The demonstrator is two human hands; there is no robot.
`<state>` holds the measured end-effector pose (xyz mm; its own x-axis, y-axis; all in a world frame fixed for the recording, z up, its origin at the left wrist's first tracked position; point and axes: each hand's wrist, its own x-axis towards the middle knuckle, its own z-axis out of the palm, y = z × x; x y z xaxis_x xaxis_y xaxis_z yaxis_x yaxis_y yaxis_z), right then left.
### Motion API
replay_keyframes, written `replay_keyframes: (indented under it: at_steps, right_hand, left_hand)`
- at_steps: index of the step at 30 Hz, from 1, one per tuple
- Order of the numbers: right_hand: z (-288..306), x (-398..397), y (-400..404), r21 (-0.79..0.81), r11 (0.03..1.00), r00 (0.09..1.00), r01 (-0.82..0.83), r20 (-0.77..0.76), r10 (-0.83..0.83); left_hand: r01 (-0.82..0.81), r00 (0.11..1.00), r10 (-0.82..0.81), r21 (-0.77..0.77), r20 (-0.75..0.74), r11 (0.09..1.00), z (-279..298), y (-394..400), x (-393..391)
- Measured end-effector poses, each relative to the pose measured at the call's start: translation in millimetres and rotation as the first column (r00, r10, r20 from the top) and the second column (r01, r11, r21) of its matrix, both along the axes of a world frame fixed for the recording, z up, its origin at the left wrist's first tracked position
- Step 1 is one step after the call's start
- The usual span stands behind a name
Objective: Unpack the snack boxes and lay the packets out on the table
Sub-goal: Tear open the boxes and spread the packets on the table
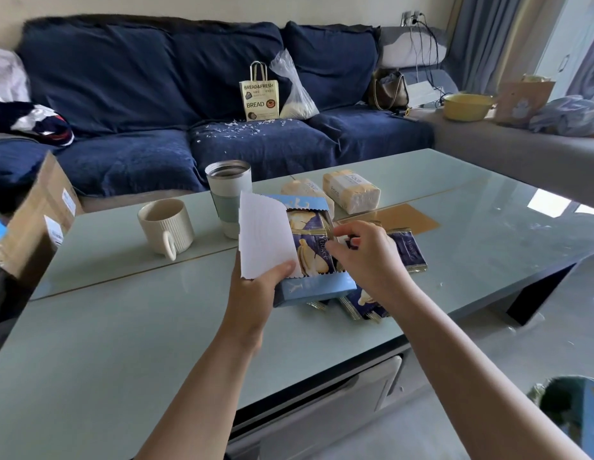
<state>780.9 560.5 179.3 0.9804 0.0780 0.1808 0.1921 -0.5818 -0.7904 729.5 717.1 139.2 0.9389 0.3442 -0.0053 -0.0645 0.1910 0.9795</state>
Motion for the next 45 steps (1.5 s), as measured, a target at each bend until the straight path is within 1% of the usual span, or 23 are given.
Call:
replay_keyframes:
  at_steps: [4, 6, 8, 11, 13, 15, 17, 20, 23, 24, 25, 26, 27, 28, 30, 31, 33, 39, 45]
  right_hand:
    - [-11.6, 2.4, 6.1, -0.209, 0.972, 0.992, -0.104, -0.089, 0.087]
    - [-17.5, 2.2, 12.1, -0.248, 0.958, 0.985, -0.143, -0.134, 0.112]
    - [-22.5, 3.7, 19.3, -0.204, 0.962, 0.977, -0.182, -0.151, 0.153]
    - [-20.5, 2.4, 30.2, -0.026, 0.968, 0.954, -0.250, -0.176, 0.241]
    - [-18.7, 1.6, 37.2, 0.083, 0.950, 0.928, -0.300, -0.203, 0.311]
    - [-16.4, 1.0, 45.7, 0.124, 0.934, 0.908, -0.336, -0.221, 0.356]
    - [-16.4, 3.0, 53.5, 0.132, 0.932, 0.901, -0.339, -0.241, 0.362]
    - [-17.7, 3.3, 68.6, 0.060, 0.941, 0.907, -0.334, -0.250, 0.338]
    - [-22.0, 1.1, 85.5, -0.119, 0.942, 0.941, -0.313, -0.175, 0.290]
    - [-21.7, -1.2, 90.0, -0.182, 0.931, 0.943, -0.318, -0.158, 0.292]
    - [-21.9, -3.9, 93.4, -0.212, 0.919, 0.941, -0.331, -0.149, 0.305]
    - [-22.3, -6.1, 95.6, -0.197, 0.917, 0.935, -0.348, -0.147, 0.323]
    - [-23.0, -6.9, 97.1, -0.121, 0.922, 0.925, -0.367, -0.158, 0.347]
    - [-23.9, -7.8, 97.8, 0.000, 0.926, 0.912, -0.377, -0.174, 0.371]
    - [-27.0, -7.5, 98.6, 0.249, 0.892, 0.870, -0.378, -0.233, 0.434]
    - [-29.5, -5.4, 100.0, 0.326, 0.871, 0.848, -0.366, -0.268, 0.457]
    - [-35.7, 0.6, 104.6, 0.423, 0.845, 0.814, -0.328, -0.328, 0.480]
    - [-37.3, 6.7, 119.5, 0.584, 0.788, 0.783, -0.195, -0.391, 0.483]
    - [-30.2, 6.4, 123.2, 0.634, 0.766, 0.775, -0.103, -0.432, 0.461]
  left_hand:
    - [0.023, 0.999, -0.024, 0.022, 0.032, 0.999, 4.3, 3.8, -4.4]
    - [0.049, 0.997, -0.053, 0.067, 0.053, 0.997, 5.7, 6.9, -6.0]
    - [0.052, 0.996, -0.061, 0.118, 0.072, 0.992, 8.0, 11.3, -10.0]
    - [0.036, 0.995, -0.050, 0.150, 0.088, 0.988, 7.9, 21.8, -15.9]
    - [0.014, 0.995, -0.029, 0.153, 0.096, 0.988, 8.1, 29.8, -19.6]
    - [-0.013, 0.994, -0.004, 0.156, 0.106, 0.988, 8.1, 37.9, -22.9]
    - [-0.022, 0.993, 0.002, 0.166, 0.117, 0.986, 7.7, 44.9, -25.8]
    - [-0.037, 0.993, 0.017, 0.177, 0.114, 0.984, 7.9, 54.4, -29.4]
    - [-0.076, 0.993, 0.055, 0.205, 0.104, 0.976, 6.5, 66.6, -32.2]
    - [-0.090, 0.992, 0.068, 0.212, 0.107, 0.973, 5.8, 70.4, -33.2]
    - [-0.101, 0.991, 0.078, 0.218, 0.110, 0.971, 5.2, 73.5, -34.5]
    - [-0.111, 0.990, 0.087, 0.219, 0.114, 0.969, 4.7, 75.9, -35.9]
    - [-0.120, 0.989, 0.097, 0.217, 0.114, 0.969, 3.9, 78.2, -37.0]
    - [-0.129, 0.988, 0.107, 0.211, 0.113, 0.969, 4.0, 79.6, -38.1]
    - [-0.135, 0.988, 0.117, 0.186, 0.105, 0.973, 2.1, 83.2, -38.0]
    - [-0.131, 0.988, 0.115, 0.172, 0.101, 0.976, 0.4, 85.4, -37.3]
    - [-0.136, 0.989, 0.122, 0.162, 0.088, 0.977, -1.8, 88.8, -35.8]
    - [-0.247, 0.969, 0.241, 0.172, 0.056, 0.954, -4.9, 97.4, -28.1]
    - [-0.293, 0.956, 0.279, 0.217, 0.092, 0.931, -3.2, 98.6, -29.3]
